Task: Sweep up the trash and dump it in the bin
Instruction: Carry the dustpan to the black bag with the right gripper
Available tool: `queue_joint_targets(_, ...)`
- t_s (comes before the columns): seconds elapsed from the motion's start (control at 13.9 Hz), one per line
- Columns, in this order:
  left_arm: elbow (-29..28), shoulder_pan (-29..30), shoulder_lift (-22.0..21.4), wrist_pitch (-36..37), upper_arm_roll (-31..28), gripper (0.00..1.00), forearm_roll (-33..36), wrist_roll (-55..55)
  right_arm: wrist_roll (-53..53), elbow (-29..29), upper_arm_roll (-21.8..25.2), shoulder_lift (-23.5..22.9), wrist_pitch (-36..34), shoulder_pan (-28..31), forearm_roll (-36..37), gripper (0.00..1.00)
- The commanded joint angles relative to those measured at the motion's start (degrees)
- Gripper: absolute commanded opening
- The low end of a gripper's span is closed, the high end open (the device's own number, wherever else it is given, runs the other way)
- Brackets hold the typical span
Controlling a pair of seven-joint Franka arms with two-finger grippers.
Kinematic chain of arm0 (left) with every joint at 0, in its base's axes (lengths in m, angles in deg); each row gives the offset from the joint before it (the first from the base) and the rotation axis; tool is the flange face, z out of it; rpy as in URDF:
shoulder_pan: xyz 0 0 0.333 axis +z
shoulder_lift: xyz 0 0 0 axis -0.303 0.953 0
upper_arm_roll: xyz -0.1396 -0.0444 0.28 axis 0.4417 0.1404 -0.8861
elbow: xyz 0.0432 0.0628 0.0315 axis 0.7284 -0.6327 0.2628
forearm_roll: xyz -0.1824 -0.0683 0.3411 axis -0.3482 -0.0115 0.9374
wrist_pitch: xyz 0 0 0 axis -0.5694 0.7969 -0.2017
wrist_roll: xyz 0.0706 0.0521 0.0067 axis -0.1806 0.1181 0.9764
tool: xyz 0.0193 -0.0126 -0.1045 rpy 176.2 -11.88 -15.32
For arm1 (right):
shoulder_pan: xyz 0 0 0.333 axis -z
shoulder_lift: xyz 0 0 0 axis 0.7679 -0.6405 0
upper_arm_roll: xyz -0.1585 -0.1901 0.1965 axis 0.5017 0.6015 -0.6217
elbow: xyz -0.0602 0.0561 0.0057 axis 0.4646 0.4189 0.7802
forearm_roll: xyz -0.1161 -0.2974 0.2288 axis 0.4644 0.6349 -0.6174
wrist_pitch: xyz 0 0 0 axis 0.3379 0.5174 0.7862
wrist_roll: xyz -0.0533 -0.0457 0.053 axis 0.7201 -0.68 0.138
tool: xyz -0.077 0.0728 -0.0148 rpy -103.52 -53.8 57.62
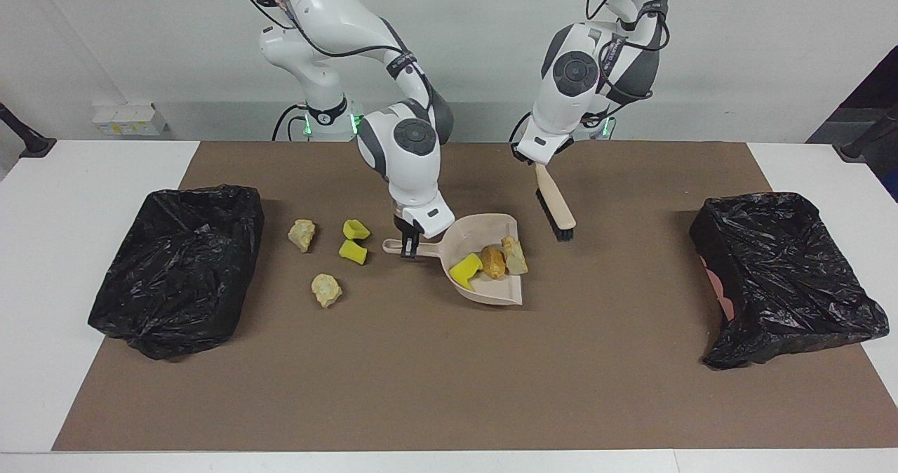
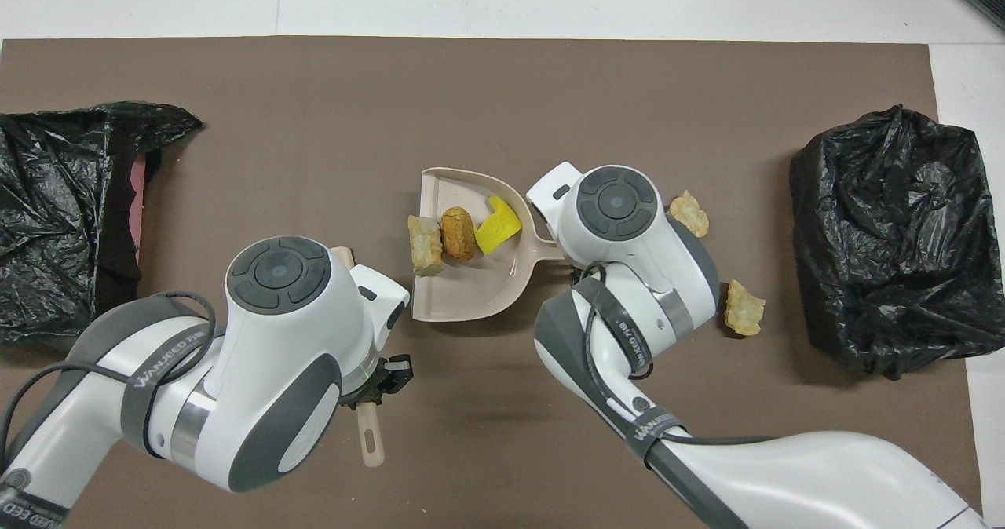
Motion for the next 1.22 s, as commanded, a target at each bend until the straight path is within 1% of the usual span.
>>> queue_joint_targets(0.0,-8.7,-1.9,-5.0,-7.3,4.6,0.00,-0.1,0.8,7.4,-0.4,-0.6,4.7,-6.0,4.4,-1.9,0.00)
queue_joint_targets(0.07,-10.3,-1.9,-5.7,-8.8,6.3,0.00,-0.6,0.9,10.5,0.1,-0.5,5.8,-9.0,5.9,-1.9,0.00)
queue_joint_targets(0.22,-11.2,-3.3,-6.9,-9.1,6.8,0.00,-4.7,0.3,16.3,1.2,-0.2,7.3,-14.0,9.2,-1.6,0.00)
queue_joint_targets(0.36,-14.0,-5.1,-7.7,-10.4,8.9,0.00,-7.0,0.3,21.7,2.1,-0.1,9.0,-18.8,14.6,-0.9,0.00)
queue_joint_targets(0.43,-15.4,-5.2,-7.7,-11.4,11.0,0.00,-8.9,0.4,23.5,2.2,-0.1,9.7,-19.9,17.1,-0.9,0.00)
queue_joint_targets(0.65,-17.9,-6.4,-7.8,-13.2,14.6,0.00,-16.3,0.2,25.0,2.2,-0.1,11.2,-20.6,24.5,-0.6,0.00)
queue_joint_targets(0.72,-18.6,-6.6,-8.0,-15.5,15.1,0.00,-17.2,0.3,26.7,2.7,-0.1,11.4,-20.6,26.9,-0.1,0.00)
queue_joint_targets(0.86,-22.0,-7.6,-8.7,-21.5,17.9,0.00,-18.6,0.3,32.2,4.3,-0.1,11.3,-19.9,30.9,2.5,0.00)
queue_joint_targets(1.01,-22.4,-7.6,-8.6,-22.2,18.5,0.00,-18.9,0.3,38.3,5.5,-0.1,10.9,-19.4,34.3,4.8,0.00)
queue_joint_targets(1.15,-22.6,-7.6,-8.1,-22.3,18.5,0.00,-19.4,0.3,41.5,5.6,-0.1,10.8,-19.1,37.8,7.0,0.00)
